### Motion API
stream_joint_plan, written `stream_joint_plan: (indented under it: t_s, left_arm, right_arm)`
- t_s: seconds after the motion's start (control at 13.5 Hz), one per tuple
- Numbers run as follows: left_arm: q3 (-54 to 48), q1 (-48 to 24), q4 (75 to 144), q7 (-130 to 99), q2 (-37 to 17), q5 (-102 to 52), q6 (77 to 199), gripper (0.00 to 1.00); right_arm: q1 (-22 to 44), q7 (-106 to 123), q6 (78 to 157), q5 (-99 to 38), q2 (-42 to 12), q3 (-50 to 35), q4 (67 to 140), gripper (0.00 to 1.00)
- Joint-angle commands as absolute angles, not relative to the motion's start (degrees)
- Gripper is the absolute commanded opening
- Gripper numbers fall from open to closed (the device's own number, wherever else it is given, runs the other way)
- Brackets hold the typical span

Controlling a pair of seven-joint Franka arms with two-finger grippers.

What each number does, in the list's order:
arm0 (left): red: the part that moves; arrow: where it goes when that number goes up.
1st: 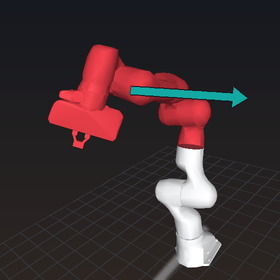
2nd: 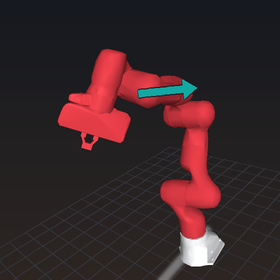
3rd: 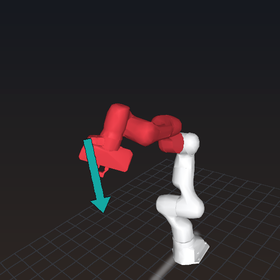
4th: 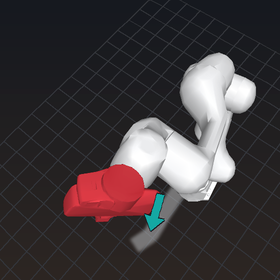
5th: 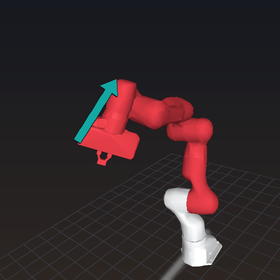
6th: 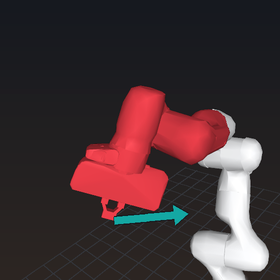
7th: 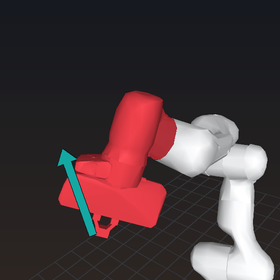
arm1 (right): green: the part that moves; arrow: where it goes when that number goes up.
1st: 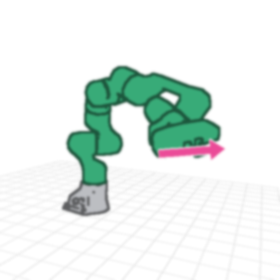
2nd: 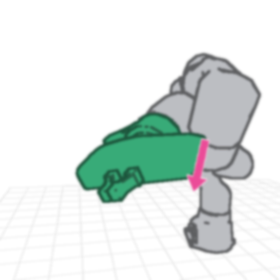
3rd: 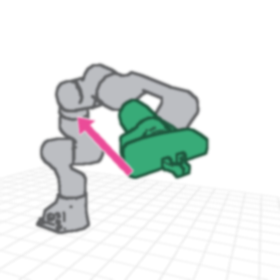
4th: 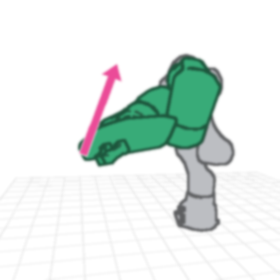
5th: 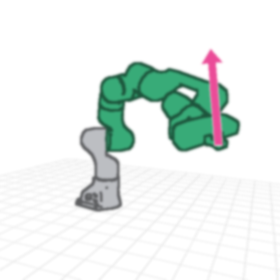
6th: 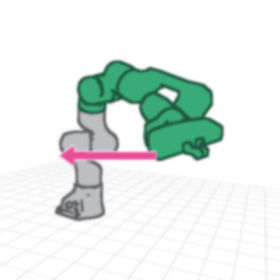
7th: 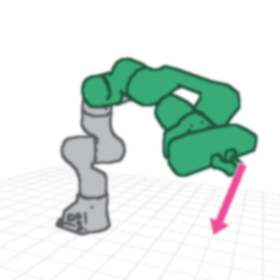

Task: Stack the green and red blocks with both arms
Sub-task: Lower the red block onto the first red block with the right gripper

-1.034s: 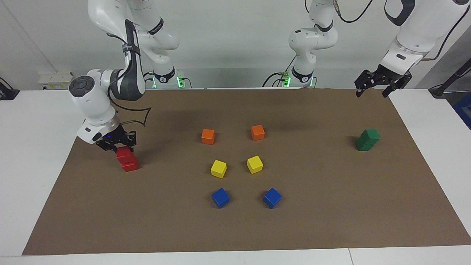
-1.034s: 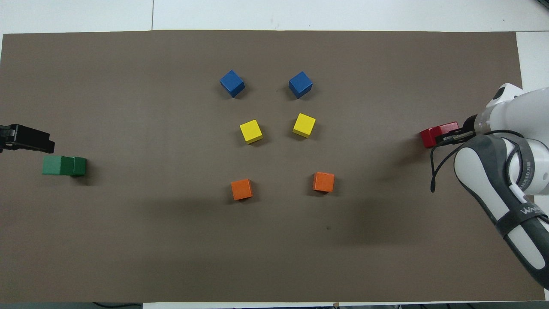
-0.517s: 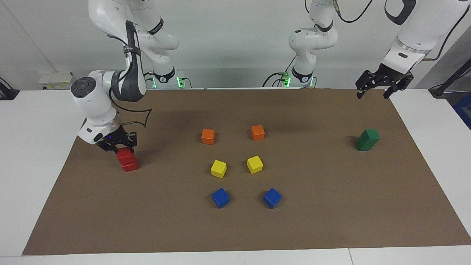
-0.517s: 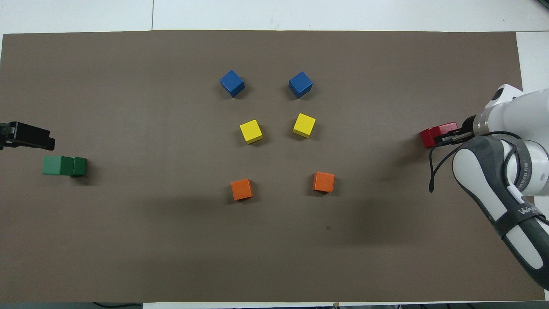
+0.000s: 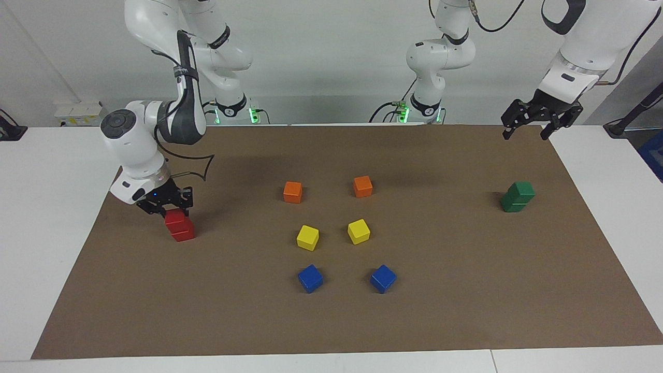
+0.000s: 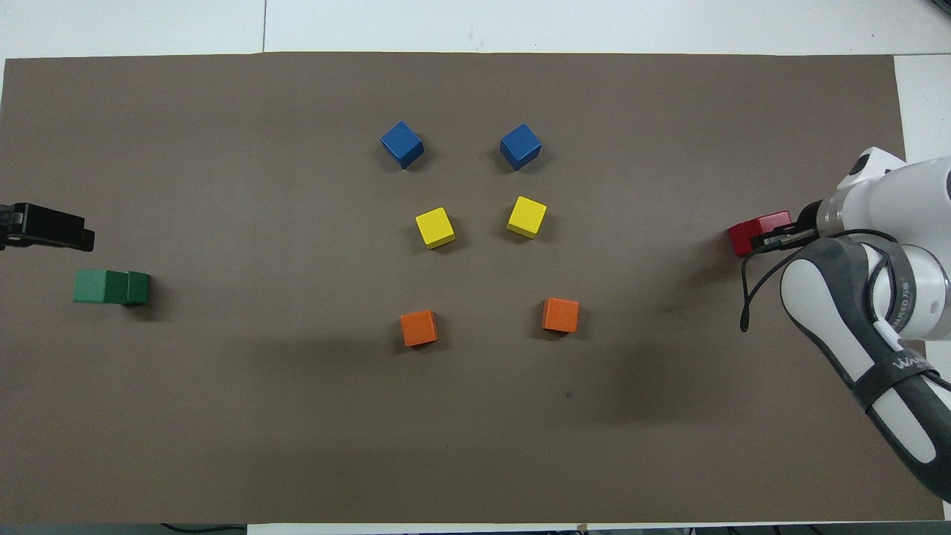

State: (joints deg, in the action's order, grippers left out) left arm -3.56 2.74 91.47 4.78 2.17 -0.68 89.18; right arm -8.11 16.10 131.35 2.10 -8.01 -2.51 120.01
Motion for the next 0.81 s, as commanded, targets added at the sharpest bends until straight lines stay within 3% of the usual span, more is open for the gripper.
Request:
stream_joint_plan:
  t_s: [0.0, 0.44, 0.52, 0.59, 0.66, 0.74]
  left_arm:
    - [-3.43, 2.81, 90.53, 4.22, 1.76, -1.14, 89.47, 1.00]
    - [-3.43, 2.81, 90.88, 4.39, 1.93, -1.14, 89.47, 1.00]
    - [-3.43, 2.81, 90.79, 4.39, 1.93, -1.14, 89.56, 1.00]
    - [-3.43, 2.81, 90.88, 4.39, 1.93, -1.14, 89.82, 1.00]
    - [-3.43, 2.90, 90.97, 4.39, 1.93, -1.14, 90.00, 1.00]
    - [-3.43, 3.34, 90.97, 4.48, 1.93, -1.14, 90.09, 1.00]
  right_arm:
    - [-8.96, 16.26, 132.98, 2.46, -7.73, -2.81, 121.03, 0.00]
    - [-9.05, 16.17, 132.98, 2.46, -7.73, -2.81, 121.38, 0.00]
    - [-9.05, 16.08, 132.98, 2.46, -7.73, -2.81, 121.38, 0.17]
    - [-9.05, 16.08, 132.98, 2.55, -7.73, -2.81, 121.29, 0.49]
    - [-9.05, 16.17, 132.98, 2.55, -7.73, -2.81, 121.29, 0.75]
    - [-9.05, 16.17, 132.98, 2.55, -7.73, -2.81, 121.20, 0.92]
